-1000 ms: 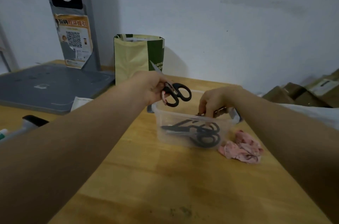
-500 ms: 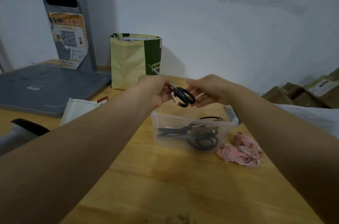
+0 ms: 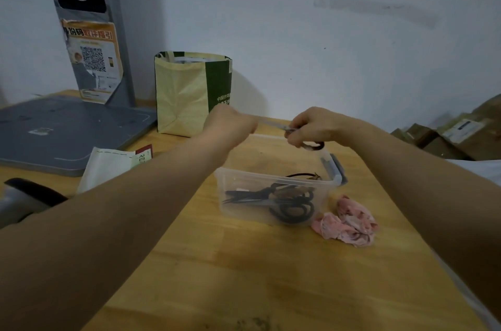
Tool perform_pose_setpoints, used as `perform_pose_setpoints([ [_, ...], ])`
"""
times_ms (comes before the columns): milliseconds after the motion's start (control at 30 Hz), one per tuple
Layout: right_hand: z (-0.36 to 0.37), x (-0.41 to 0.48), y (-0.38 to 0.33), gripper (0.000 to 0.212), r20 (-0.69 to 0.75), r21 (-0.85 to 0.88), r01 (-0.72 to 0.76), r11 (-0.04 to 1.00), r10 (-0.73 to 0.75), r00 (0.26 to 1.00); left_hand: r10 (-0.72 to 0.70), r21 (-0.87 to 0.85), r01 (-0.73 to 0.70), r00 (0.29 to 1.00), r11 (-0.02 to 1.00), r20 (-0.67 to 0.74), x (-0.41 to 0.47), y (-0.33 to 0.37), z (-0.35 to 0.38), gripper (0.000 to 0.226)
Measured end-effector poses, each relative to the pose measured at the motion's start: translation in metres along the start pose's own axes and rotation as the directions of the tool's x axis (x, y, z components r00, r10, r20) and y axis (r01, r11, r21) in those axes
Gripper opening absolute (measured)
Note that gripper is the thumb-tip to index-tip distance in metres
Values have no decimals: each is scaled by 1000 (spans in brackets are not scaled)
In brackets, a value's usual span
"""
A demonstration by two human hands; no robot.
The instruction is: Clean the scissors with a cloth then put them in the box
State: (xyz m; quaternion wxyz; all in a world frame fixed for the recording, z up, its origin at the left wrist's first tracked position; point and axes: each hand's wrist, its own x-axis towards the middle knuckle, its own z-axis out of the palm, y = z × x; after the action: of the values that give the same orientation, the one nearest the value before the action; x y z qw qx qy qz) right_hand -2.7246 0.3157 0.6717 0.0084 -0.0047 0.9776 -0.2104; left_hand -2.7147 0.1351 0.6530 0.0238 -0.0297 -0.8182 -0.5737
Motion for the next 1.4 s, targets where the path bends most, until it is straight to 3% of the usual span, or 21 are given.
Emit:
perform_pose_setpoints([
  [67,10,7,5,27,105,-120,-18,993,31,994,133,185,-146,988,972,82,-4,-10,-8,17],
  [200,38,21,2,37,324,-270,5,963,86,942,95,436,-297,899,850,426,-17,-22,-7,30],
  [333,51,30,11,38,365,-261,12,965,87,927,128,496,-348,897,796,424,-15,-31,-8,28],
  [400,46,24,11,38,318,-231,31,973,45,947,161,533,-378,898,757,409,-15,-34,-11,26],
  [467,32,8,10,37,233,-157,58,986,-20,972,196,615,-441,884,653,425,-19,-35,-15,28],
  [533,16,-15,10,40,218,-75,101,992,-82,972,242,719,-514,857,468,455,-24,-34,-19,31],
  [600,10,-36,12,37,272,-136,165,977,-123,954,285,771,-552,831,318,477,-25,-34,-19,32],
  [700,19,-40,19,24,211,-281,197,939,-139,967,296,796,-553,825,246,482,-19,-33,-14,32],
  [1000,33,31,43,11,-164,-230,-63,971,26,986,460,891,-425,831,162,313,59,-59,47,29],
  [1100,35,58,53,9,-204,-261,-188,947,137,969,435,887,-421,846,188,309,75,-58,67,33],
  [1167,34,68,60,11,-187,-256,-179,950,133,973,420,884,-416,856,213,302,79,-56,76,42],
  [1267,30,45,67,63,-102,-176,-56,983,38,994,377,836,-422,881,350,287,76,-60,83,69],
  [1333,31,16,75,70,-103,-217,-45,975,23,994,372,809,-410,892,421,258,68,-64,87,79],
  [1400,36,-15,88,69,-53,-339,-131,932,120,991,359,824,-373,906,426,224,59,-70,89,79],
])
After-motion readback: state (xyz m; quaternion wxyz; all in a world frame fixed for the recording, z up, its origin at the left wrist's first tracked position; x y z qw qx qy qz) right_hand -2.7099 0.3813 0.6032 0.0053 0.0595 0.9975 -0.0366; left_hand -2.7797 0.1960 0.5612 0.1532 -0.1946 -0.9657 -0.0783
